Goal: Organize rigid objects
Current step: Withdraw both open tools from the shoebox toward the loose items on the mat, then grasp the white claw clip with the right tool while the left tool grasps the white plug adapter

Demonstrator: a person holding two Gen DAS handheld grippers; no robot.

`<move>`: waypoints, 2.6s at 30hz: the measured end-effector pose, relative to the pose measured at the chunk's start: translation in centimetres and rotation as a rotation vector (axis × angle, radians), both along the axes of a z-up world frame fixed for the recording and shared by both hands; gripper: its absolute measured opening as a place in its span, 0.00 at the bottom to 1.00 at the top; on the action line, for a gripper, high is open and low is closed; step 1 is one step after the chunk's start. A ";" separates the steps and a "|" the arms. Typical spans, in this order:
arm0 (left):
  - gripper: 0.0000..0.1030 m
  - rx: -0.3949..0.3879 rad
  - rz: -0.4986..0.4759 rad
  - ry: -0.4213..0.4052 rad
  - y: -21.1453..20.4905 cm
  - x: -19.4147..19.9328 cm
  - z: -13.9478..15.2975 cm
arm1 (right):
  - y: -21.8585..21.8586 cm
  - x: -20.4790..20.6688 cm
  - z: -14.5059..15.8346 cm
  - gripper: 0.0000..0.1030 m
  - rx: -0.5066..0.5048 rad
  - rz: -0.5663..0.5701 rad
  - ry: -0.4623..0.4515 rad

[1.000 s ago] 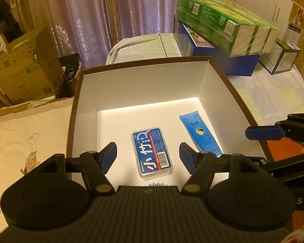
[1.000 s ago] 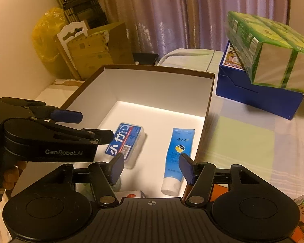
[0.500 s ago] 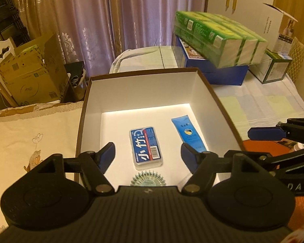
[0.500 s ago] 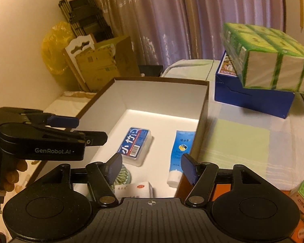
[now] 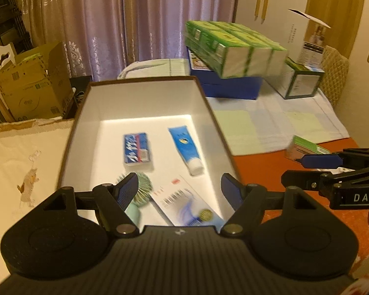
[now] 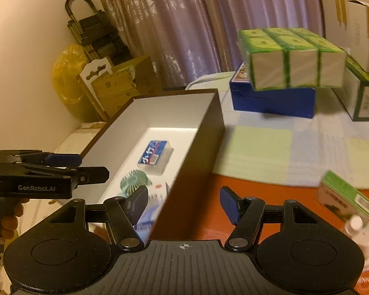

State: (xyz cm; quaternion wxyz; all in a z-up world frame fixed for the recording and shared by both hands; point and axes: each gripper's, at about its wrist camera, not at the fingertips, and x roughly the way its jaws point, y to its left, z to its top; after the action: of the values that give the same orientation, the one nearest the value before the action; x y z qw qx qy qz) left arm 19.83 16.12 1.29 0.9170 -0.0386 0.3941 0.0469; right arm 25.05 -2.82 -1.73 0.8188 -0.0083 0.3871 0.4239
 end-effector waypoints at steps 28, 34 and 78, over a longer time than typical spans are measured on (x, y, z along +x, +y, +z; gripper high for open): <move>0.65 -0.066 -0.278 0.079 -20.1 -1.7 -4.7 | -21.2 -2.2 -3.5 0.60 -0.138 -0.218 0.116; 0.61 -0.058 -0.347 0.092 -23.9 0.6 -6.2 | -25.3 -1.5 -3.8 0.60 -0.155 -0.310 0.124; 0.31 0.319 -0.549 0.061 -37.3 12.6 -14.6 | -30.0 10.8 -10.5 0.60 -0.283 -0.415 -0.005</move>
State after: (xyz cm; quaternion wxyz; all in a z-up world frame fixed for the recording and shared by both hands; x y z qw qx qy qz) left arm 32.44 -21.14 -13.35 0.8776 0.2150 0.4050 -0.1400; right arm 35.84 -32.81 -12.20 0.8798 -0.0441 0.4341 0.1884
